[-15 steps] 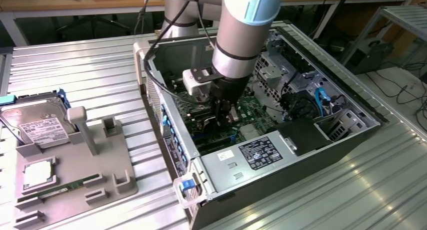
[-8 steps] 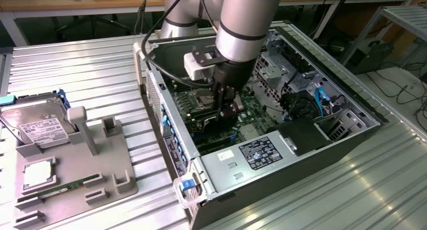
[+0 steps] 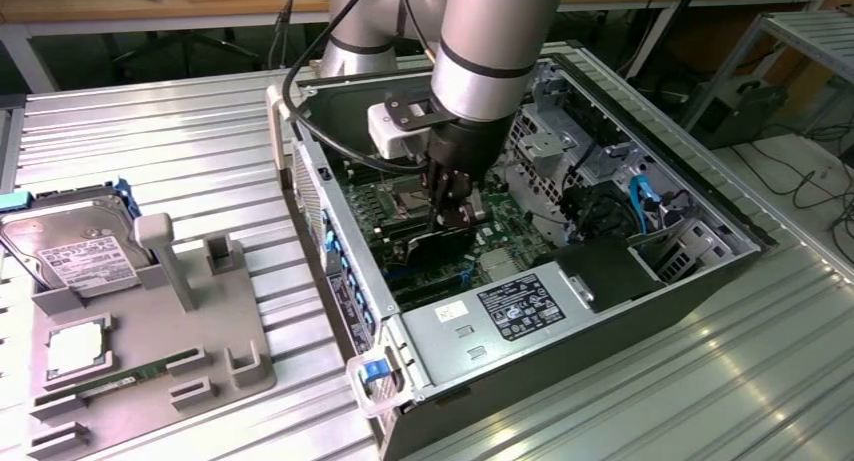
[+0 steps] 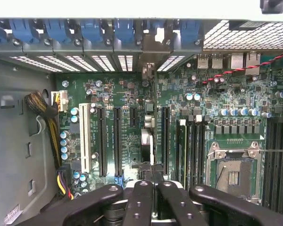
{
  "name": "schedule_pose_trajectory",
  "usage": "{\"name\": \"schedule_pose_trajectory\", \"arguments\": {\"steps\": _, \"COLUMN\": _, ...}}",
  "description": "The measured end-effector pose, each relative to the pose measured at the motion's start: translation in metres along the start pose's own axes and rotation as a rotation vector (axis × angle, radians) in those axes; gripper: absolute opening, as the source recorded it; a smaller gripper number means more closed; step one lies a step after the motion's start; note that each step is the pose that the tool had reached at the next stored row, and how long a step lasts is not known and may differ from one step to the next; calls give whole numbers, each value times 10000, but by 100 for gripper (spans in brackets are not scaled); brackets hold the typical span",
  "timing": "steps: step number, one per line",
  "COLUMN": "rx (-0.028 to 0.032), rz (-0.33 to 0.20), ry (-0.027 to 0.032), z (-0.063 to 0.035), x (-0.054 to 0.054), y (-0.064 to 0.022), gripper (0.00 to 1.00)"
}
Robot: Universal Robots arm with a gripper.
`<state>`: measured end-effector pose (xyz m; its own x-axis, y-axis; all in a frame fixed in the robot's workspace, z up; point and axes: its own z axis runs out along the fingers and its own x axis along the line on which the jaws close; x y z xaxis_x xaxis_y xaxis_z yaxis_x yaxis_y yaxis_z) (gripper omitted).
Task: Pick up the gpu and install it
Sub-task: 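Insert the gpu into the slot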
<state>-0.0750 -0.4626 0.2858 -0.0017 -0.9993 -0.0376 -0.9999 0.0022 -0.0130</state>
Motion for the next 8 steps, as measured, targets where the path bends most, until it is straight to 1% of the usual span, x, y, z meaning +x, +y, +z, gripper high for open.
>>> {"name": "schedule_pose_trajectory", "arguments": {"steps": 1, "rx": 0, "rz": 0, "ry": 0, "z": 0, "x": 0, "y": 0, "gripper": 11}}
{"name": "schedule_pose_trajectory", "arguments": {"steps": 8, "rx": 0, "rz": 0, "ry": 0, "z": 0, "x": 0, "y": 0, "gripper": 11}}
